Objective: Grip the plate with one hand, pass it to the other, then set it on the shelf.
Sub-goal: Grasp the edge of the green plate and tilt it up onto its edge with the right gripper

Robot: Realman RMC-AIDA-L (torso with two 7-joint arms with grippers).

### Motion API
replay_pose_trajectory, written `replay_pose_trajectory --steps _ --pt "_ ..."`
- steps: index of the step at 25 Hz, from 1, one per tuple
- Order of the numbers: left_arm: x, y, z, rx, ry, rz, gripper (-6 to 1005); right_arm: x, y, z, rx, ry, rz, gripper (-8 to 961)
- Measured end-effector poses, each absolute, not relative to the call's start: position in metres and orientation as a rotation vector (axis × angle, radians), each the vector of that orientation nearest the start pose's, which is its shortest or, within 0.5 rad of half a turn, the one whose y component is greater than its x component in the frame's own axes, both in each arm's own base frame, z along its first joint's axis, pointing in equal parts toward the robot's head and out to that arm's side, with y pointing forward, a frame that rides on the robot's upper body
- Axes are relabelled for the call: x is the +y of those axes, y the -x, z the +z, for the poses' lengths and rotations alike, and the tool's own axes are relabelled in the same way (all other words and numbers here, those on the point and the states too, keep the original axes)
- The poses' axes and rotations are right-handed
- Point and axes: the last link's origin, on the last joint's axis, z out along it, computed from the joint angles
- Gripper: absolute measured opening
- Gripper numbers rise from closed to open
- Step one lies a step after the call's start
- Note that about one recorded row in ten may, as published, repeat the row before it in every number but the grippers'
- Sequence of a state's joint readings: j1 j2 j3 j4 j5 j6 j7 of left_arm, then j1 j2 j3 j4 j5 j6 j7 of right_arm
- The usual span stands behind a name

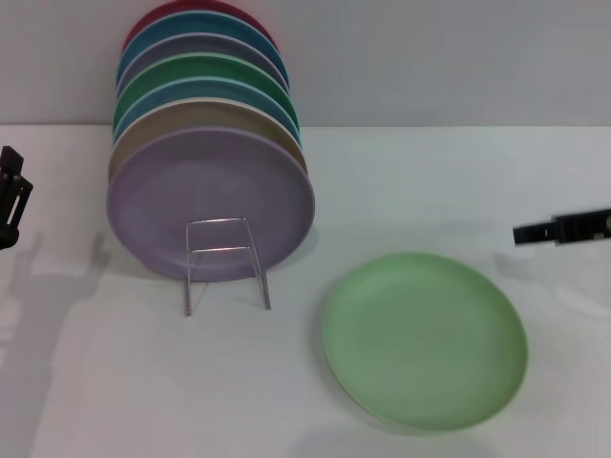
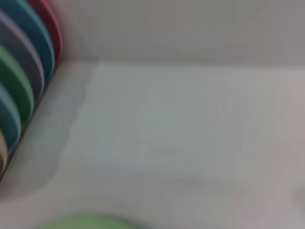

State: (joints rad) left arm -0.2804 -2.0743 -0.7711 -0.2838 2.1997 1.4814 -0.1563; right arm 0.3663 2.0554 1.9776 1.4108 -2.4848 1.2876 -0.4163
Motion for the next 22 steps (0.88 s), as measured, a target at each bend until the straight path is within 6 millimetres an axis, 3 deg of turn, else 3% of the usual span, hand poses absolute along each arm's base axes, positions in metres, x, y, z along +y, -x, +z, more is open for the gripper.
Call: replay_pose_trajectory --steps 8,22 --pt "0.282 0.312 0.006 -0.435 1.411 -0.971 813 0.35 -0.256 0.049 1.477 2.18 -0.091 624" --pt "0.279 0.315 0.007 -0.436 1.404 -0.965 814 0.355 -0.266 0.03 1.552 2.193 -0.188 608"
